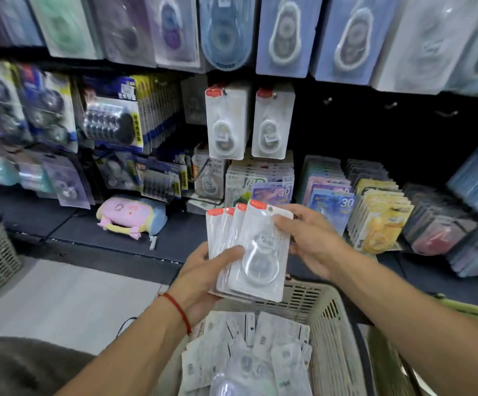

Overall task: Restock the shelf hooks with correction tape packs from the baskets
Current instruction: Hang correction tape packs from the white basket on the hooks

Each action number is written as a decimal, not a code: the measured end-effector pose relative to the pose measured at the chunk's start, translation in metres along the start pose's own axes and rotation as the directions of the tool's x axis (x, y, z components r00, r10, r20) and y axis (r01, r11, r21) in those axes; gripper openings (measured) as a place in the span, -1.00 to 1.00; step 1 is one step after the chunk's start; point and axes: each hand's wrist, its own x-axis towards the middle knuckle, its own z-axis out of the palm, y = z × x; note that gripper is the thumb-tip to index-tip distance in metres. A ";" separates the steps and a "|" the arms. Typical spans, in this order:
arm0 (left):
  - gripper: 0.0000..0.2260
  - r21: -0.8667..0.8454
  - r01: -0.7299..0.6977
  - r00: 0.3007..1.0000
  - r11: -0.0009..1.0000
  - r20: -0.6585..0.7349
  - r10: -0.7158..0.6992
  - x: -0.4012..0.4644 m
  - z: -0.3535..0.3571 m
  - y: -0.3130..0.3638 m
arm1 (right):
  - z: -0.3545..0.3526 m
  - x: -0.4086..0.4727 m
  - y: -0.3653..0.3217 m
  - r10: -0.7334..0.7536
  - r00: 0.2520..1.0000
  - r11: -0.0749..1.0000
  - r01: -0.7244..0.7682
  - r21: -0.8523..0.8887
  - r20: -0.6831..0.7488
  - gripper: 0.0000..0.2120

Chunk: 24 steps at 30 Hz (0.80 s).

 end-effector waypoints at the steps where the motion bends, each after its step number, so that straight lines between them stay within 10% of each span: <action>1: -0.47 -0.016 -0.001 1.000 1.000 -0.013 0.001 0.005 0.007 0.011 | 0.001 0.000 -0.008 -0.009 1.000 0.999 0.011 0.051 -0.029 -0.81; 7: -0.60 -0.019 -0.105 0.994 0.994 0.030 0.106 0.037 0.028 0.080 | 0.017 0.002 -0.042 -0.162 0.986 0.987 0.161 -0.017 -0.039 -0.44; 16: -0.45 0.013 -0.345 0.938 0.938 0.035 0.345 0.074 0.029 0.123 | 0.022 0.045 -0.067 -0.355 0.924 0.933 0.359 0.006 -0.139 -0.70; 24: -0.47 0.389 -0.597 0.702 0.702 -0.172 0.692 0.085 0.005 0.130 | 0.014 0.095 -0.096 -0.510 0.845 0.852 0.470 -0.232 -0.161 -0.62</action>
